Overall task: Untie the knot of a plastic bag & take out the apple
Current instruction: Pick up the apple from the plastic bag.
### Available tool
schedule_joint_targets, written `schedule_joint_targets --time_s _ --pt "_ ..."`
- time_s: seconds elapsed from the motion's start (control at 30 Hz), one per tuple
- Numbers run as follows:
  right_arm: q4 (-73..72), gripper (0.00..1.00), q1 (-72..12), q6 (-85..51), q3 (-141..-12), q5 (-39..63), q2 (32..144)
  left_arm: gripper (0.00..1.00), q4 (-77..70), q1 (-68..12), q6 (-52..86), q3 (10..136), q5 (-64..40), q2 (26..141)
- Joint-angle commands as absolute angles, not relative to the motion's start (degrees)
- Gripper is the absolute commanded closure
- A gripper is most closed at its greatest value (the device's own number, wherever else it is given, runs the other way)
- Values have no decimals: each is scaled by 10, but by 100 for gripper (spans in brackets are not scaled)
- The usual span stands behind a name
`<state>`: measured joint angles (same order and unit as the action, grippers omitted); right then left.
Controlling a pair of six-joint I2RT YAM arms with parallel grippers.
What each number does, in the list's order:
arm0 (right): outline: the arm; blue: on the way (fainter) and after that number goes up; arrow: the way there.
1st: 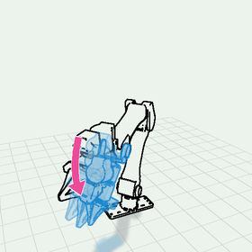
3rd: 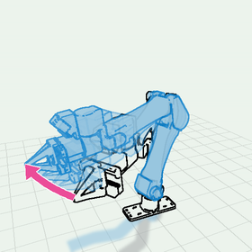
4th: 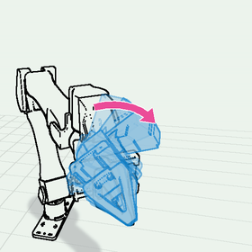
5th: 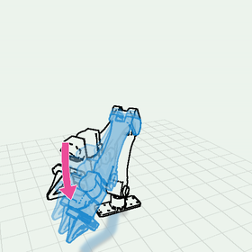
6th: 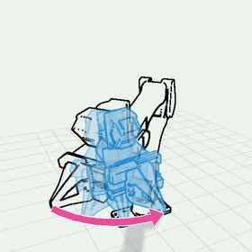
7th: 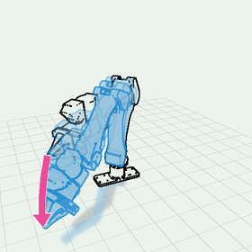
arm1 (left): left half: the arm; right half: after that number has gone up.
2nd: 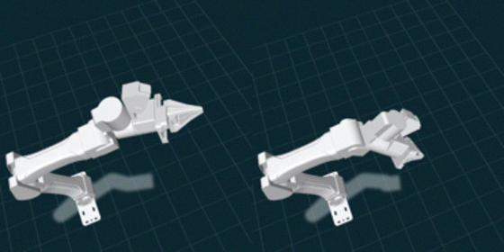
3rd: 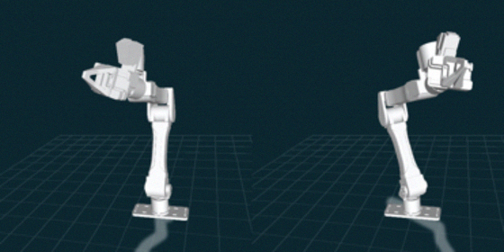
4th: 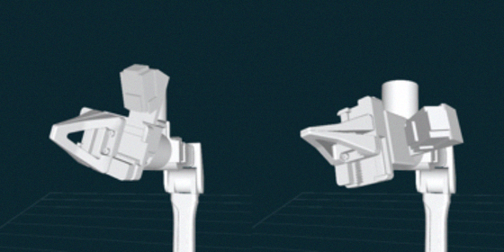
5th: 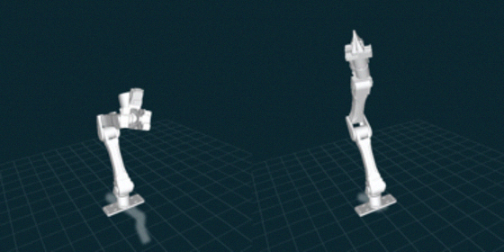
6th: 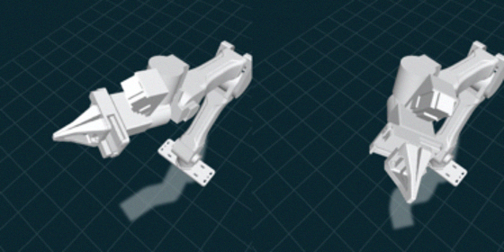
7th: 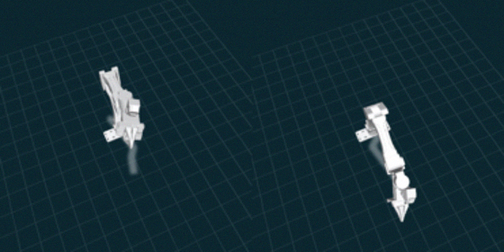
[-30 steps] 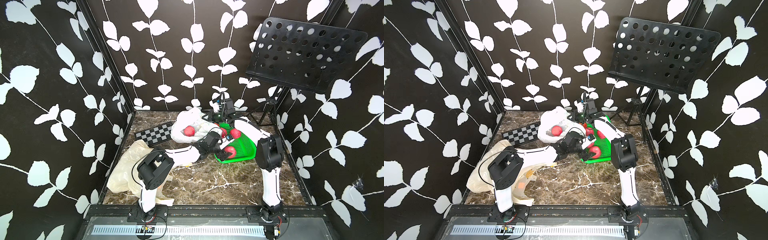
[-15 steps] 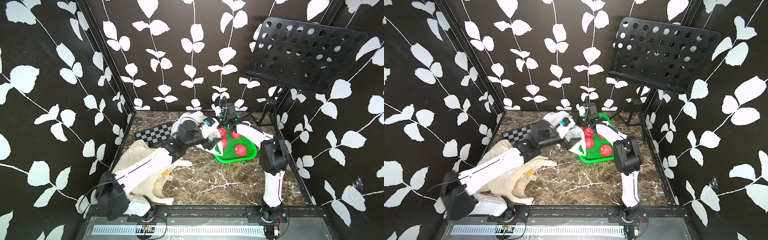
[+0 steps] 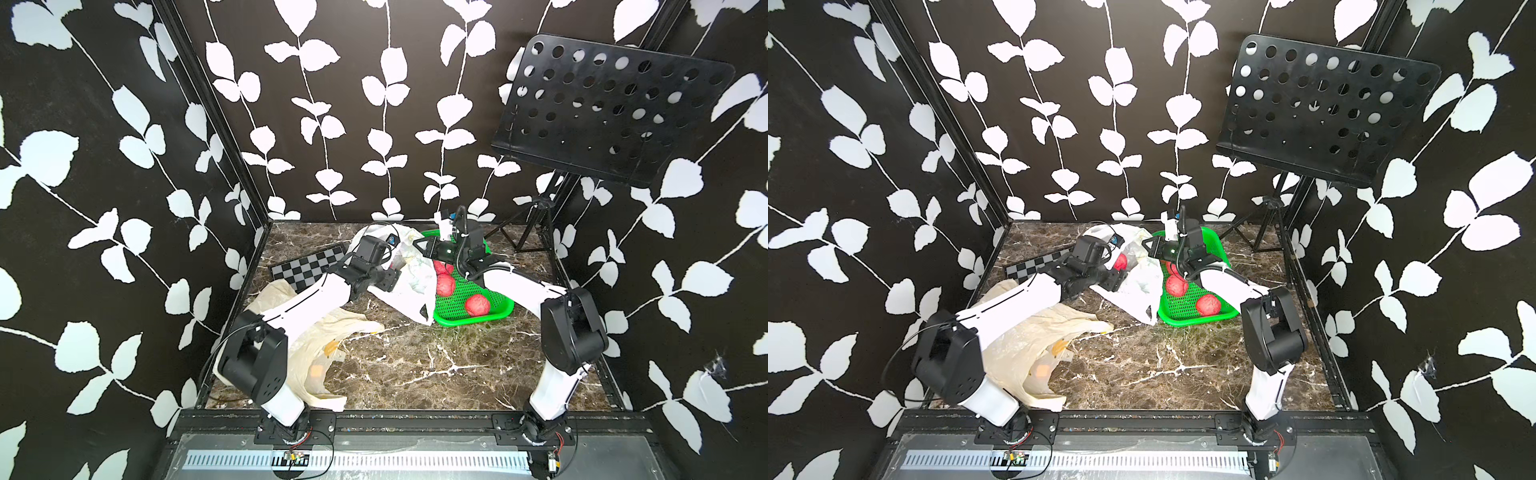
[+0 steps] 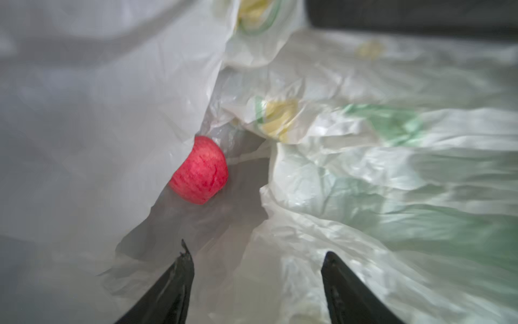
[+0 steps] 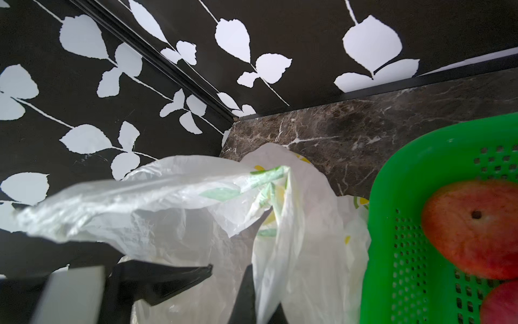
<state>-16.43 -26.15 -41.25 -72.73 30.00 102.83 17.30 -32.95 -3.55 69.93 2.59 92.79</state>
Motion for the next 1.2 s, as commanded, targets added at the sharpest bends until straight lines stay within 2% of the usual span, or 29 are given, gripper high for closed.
schedule_joint_targets --time_s 0.0,0.2,0.4,0.53,1.0,1.17 --pt "-220 100 -278 -420 -710 280 1010 27 174 -290 -27 703 60 928" --pt "-221 100 -316 -384 -650 245 977 24 161 -259 -24 712 111 966" --pt "-238 100 -337 -398 -640 235 968 17 86 -257 -40 690 17 971" --pt "-251 100 -341 -422 -660 254 983 12 69 -265 -72 705 15 994" --pt "-230 100 -333 -416 -690 272 1025 1 138 -269 -88 880 10 1159" --pt "-236 100 -325 -427 -689 283 1039 1 182 -277 -91 947 31 1216"
